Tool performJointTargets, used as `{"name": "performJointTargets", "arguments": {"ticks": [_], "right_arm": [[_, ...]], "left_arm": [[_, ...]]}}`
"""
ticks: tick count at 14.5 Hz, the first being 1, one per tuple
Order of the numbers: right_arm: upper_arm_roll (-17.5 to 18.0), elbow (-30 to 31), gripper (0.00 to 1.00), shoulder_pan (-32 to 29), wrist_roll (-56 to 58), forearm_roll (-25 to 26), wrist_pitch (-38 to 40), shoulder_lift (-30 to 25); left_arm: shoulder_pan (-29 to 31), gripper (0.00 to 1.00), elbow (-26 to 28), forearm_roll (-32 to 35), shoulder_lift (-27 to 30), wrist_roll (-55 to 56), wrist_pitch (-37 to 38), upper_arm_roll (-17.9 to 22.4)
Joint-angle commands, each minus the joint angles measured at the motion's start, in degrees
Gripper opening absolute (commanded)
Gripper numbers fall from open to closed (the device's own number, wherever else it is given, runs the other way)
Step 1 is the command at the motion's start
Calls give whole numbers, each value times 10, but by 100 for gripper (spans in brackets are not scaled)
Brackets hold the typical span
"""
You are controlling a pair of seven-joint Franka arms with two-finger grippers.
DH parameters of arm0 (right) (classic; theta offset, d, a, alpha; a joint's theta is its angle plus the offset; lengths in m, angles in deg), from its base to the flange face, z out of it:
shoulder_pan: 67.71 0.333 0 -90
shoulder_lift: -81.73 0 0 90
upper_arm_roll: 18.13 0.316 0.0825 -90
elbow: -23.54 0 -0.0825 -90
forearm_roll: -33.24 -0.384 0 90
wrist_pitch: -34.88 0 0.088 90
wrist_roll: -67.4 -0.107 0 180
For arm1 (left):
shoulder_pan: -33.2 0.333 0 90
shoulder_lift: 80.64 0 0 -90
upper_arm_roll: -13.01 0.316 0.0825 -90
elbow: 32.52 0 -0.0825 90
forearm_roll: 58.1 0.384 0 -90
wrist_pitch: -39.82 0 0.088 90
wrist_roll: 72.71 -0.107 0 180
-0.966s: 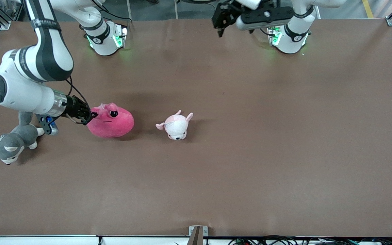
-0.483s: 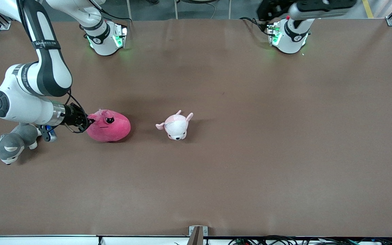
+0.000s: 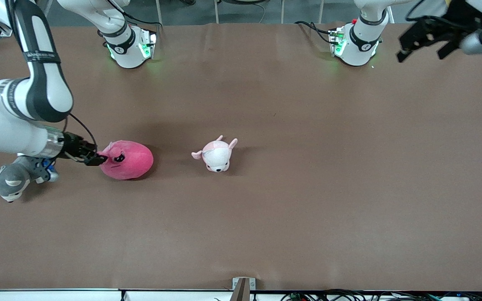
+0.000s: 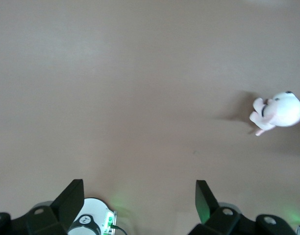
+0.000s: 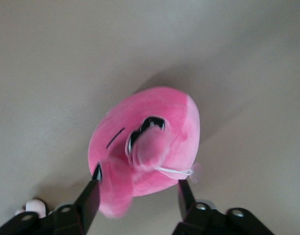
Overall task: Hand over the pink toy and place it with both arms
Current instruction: 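Lower the pink plush beside the grey cat and open the right gripper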
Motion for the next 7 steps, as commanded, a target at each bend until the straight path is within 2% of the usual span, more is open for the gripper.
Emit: {"name": "performJointTargets", "arguments": {"ticks": [1, 4, 7], "right_arm": [[9, -57, 100, -23, 132, 56, 30, -5], [10, -119, 100, -20, 200, 115, 51, -4], [10, -163, 100, -18, 241, 120, 87, -4]], "left_arm": [[38, 100, 6, 25, -8, -19, -1, -7], [69, 100, 6, 29, -25, -46, -15, -7], [95, 100, 6, 29, -42, -121, -30, -7]]}}
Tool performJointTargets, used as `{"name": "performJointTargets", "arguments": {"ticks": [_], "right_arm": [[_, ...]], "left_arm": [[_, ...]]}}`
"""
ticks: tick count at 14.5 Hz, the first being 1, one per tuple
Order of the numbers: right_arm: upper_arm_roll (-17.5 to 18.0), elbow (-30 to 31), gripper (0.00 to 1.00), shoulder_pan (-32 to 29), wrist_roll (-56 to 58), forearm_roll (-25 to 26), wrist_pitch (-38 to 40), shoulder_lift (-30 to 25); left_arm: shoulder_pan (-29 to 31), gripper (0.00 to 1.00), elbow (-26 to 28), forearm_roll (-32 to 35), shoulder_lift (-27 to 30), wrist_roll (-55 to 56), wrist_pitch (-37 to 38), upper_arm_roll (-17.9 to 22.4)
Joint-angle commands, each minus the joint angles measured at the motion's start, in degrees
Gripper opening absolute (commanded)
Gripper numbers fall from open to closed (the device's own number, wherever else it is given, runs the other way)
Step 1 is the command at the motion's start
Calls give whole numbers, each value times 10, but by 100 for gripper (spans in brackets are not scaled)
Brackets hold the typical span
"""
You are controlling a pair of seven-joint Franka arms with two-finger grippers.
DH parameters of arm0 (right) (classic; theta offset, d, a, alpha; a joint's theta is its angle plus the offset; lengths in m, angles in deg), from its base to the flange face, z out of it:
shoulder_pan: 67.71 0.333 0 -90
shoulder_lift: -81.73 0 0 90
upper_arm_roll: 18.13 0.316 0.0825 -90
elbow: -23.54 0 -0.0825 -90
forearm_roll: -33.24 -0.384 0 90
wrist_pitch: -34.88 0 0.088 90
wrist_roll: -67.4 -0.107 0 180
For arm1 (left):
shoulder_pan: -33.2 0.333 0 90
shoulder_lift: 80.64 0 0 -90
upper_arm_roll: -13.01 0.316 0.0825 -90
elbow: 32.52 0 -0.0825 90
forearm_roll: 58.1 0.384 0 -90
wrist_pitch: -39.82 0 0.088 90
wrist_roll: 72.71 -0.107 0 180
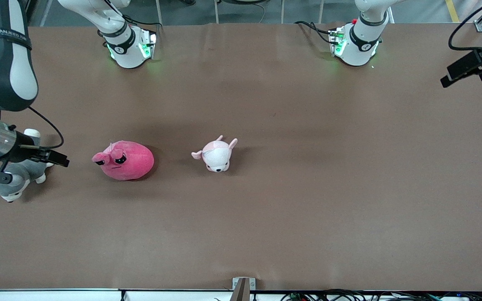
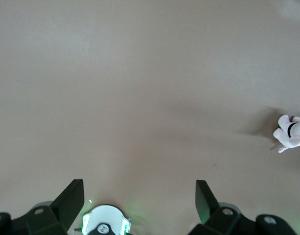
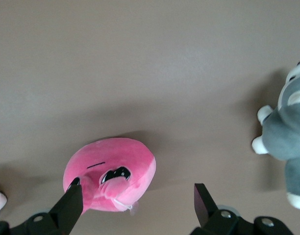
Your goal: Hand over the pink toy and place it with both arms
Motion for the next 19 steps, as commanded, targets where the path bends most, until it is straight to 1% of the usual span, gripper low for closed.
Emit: {"name": "performJointTargets", "arguments": {"ticks": [1, 5, 8, 11, 14, 15, 16, 17, 18, 19], "right_arm": [[5, -43, 100, -4, 50, 19, 43, -2], [6, -83, 100, -6, 54, 39, 88, -2], [5, -83, 100, -10, 55, 41, 86, 10], [5, -98, 100, -10, 54, 42, 90, 11], [5, -103, 100, -6, 53, 41, 96, 8], [6, -102, 100, -8, 53, 37, 118, 2], [6, -101, 100, -6, 54, 34, 148, -9], [7, -97, 100, -4, 54, 34, 158, -23], [7, -82, 100, -4, 55, 34, 159, -41], [7, -64, 100, -5, 56, 34, 159, -63]], "left_arm": [[23, 100, 0, 17, -6, -49, -12, -5], [27, 100, 0, 43, -17, -49, -24, -4], [27, 100, 1, 44, -18, -48, -31, -4], [27, 100, 11, 44, -17, -50, -40, -5], [27, 100, 73, 44, 24, -51, -79, -5], [28, 100, 94, 44, 37, -54, -94, -4], [29, 100, 122, 43, 54, -65, -114, -4], [34, 100, 151, 42, 73, -83, -136, -2], [51, 100, 166, 35, 82, -104, -150, -2], [59, 100, 168, 33, 84, -117, -151, -2]]}}
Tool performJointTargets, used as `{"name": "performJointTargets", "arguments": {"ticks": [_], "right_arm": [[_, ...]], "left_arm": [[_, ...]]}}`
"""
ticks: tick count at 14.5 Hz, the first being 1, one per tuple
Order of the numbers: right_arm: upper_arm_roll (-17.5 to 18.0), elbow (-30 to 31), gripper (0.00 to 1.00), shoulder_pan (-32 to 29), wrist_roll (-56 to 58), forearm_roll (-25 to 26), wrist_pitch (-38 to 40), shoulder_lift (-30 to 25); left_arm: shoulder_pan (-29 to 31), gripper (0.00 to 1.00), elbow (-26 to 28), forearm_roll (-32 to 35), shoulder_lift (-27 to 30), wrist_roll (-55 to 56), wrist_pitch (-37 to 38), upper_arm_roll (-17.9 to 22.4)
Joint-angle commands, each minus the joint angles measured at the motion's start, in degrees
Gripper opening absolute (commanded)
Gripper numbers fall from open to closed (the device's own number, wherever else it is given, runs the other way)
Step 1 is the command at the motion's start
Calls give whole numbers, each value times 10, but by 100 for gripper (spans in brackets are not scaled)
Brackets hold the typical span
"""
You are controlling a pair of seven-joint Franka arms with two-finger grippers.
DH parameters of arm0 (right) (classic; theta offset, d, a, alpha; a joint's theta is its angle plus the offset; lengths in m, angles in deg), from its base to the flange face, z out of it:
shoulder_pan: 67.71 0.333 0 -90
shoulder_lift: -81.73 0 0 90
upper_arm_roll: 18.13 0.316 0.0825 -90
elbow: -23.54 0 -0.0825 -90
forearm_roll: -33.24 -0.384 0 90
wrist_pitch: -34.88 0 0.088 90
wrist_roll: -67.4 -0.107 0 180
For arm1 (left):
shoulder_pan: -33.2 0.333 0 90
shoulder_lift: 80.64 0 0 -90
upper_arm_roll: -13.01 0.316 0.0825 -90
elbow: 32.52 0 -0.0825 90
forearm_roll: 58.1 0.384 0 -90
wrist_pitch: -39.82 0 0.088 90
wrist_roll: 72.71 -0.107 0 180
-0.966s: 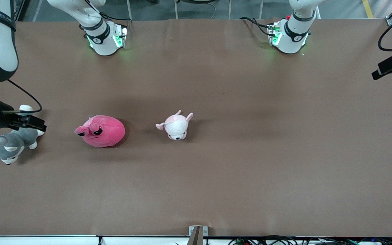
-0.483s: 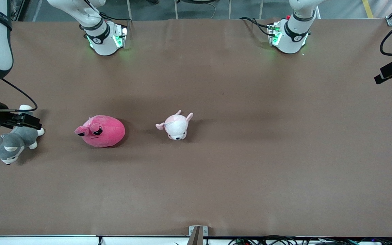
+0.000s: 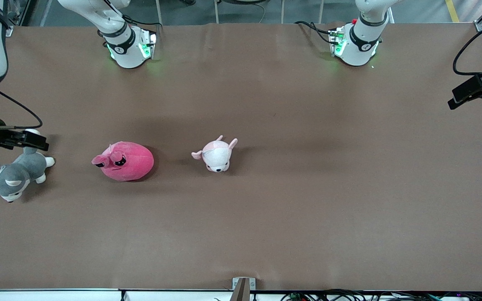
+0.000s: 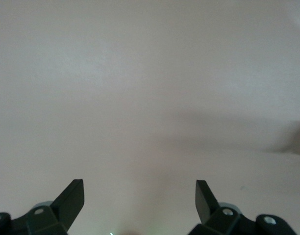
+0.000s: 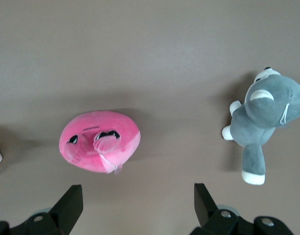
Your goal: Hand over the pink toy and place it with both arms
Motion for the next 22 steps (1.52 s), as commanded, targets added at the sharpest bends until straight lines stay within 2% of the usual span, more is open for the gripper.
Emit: {"name": "performJointTargets", "arguments": {"ticks": [1, 7, 9, 19, 20, 22], "right_arm": [[5, 62, 100, -4, 9, 4, 4, -74], [5, 144, 100, -3, 10, 18, -7, -167], [6, 147, 100, -4, 10, 21, -4, -177], [7, 141, 100, -1, 8, 13, 15, -198], [8, 140, 100, -1, 7, 13, 15, -198], [8, 135, 100, -1, 6, 13, 16, -196]], "left_arm": [[27, 100, 51, -2, 42, -43, -27, 1], [28, 100, 34, -4, 29, -41, -26, 2], [26, 100, 19, -2, 21, -39, -26, 2], [25, 100, 18, 1, 6, -41, -26, 5], [16, 100, 18, 1, 5, -42, -26, 19], [-54, 100, 18, 1, 5, -42, -26, 92]]}}
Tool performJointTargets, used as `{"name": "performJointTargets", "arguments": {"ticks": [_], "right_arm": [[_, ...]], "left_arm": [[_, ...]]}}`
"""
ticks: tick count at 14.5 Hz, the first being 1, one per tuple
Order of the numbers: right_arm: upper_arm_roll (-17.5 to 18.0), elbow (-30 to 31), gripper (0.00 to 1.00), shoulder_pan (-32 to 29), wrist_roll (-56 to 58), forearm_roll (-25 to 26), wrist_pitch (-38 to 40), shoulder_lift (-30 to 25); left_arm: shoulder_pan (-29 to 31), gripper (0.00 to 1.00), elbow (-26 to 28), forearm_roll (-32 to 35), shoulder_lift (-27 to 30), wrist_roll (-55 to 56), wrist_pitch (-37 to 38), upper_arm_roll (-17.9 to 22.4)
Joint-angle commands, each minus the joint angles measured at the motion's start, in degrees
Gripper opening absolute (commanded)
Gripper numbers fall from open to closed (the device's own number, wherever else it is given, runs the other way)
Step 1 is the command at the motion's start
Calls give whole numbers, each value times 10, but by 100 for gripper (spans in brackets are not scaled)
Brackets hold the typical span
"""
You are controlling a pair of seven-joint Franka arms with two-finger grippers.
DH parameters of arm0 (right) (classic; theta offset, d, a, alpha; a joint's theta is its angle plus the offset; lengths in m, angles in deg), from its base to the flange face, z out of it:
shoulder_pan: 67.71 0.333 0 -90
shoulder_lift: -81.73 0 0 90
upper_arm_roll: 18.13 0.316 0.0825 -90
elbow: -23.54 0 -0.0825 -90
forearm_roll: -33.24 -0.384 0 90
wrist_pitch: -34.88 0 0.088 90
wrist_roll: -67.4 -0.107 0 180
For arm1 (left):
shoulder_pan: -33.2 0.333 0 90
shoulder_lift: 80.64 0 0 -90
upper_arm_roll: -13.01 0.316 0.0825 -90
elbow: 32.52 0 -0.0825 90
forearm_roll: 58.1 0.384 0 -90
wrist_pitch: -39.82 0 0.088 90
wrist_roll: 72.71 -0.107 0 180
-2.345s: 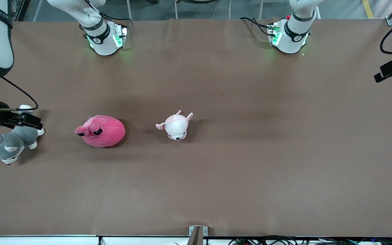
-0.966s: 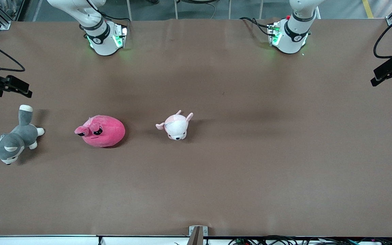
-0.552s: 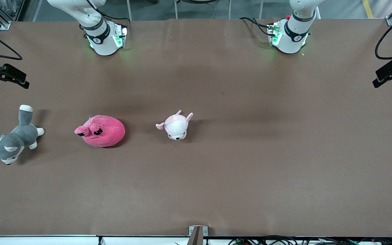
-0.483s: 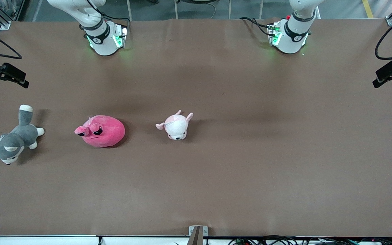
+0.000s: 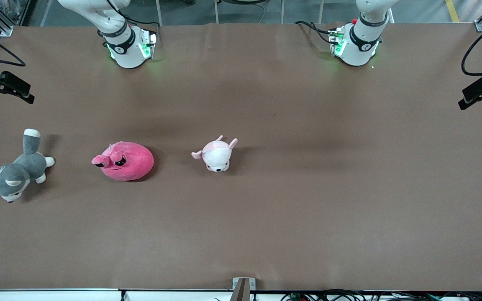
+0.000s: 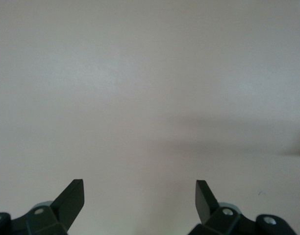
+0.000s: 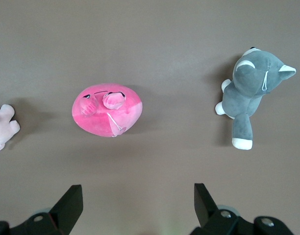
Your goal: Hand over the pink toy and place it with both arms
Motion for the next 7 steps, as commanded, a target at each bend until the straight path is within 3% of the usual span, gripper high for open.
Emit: {"name": "performJointTargets", "arguments": {"ticks": [1, 4, 5, 7], "right_arm": [[4, 1, 100, 0, 1, 5, 6, -12], [4, -36, 100, 2, 0, 4, 30, -3], [4, -37, 100, 2, -1, 2, 30, -2], [3, -37, 100, -1, 1, -10, 30, -2]], "left_arm": [[-107, 100, -10, -1, -5, -6, -2, 108], [-228, 100, -12, 1, -4, -5, 1, 226], [-250, 100, -12, 1, -4, -5, 1, 248], [-258, 100, -12, 1, -3, -5, 1, 255]]}}
